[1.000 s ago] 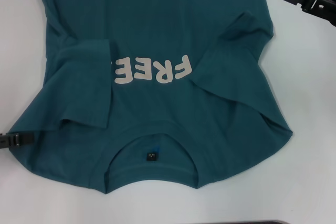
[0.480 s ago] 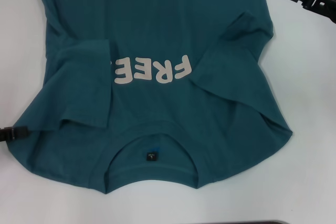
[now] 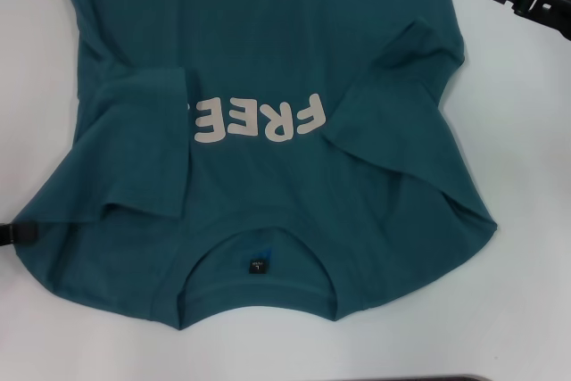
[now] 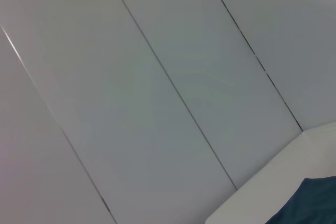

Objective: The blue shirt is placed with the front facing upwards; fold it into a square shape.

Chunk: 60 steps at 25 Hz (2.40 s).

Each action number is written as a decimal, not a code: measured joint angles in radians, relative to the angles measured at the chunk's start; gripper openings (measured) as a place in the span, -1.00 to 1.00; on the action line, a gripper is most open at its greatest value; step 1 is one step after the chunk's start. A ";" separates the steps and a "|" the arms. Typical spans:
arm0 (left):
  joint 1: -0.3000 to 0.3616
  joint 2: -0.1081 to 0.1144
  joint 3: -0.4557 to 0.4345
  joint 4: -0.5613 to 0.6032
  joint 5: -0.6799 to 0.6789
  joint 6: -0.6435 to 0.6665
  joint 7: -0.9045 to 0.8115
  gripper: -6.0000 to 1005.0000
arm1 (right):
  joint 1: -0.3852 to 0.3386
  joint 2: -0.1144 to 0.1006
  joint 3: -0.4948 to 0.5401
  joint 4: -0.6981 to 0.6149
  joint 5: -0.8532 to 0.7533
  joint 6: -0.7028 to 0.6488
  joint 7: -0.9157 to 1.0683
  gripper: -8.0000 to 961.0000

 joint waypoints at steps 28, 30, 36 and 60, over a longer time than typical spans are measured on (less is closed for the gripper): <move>-0.006 0.018 -0.002 -0.026 0.048 0.077 -0.026 -0.99 | -0.166 -0.054 0.028 -0.155 -0.265 -0.056 0.610 0.90; -0.011 0.017 -0.001 -0.026 0.048 0.076 -0.028 -0.99 | -0.172 -0.057 0.047 -0.155 -0.295 -0.049 0.614 0.90; -0.028 0.012 0.001 -0.026 0.049 0.084 -0.027 -0.99 | -0.141 -0.052 0.066 -0.155 -0.410 0.005 0.629 0.90; -0.035 0.015 0.000 -0.028 0.051 0.092 -0.026 -0.99 | 0.037 0.008 0.015 -0.050 -0.576 0.260 0.593 0.90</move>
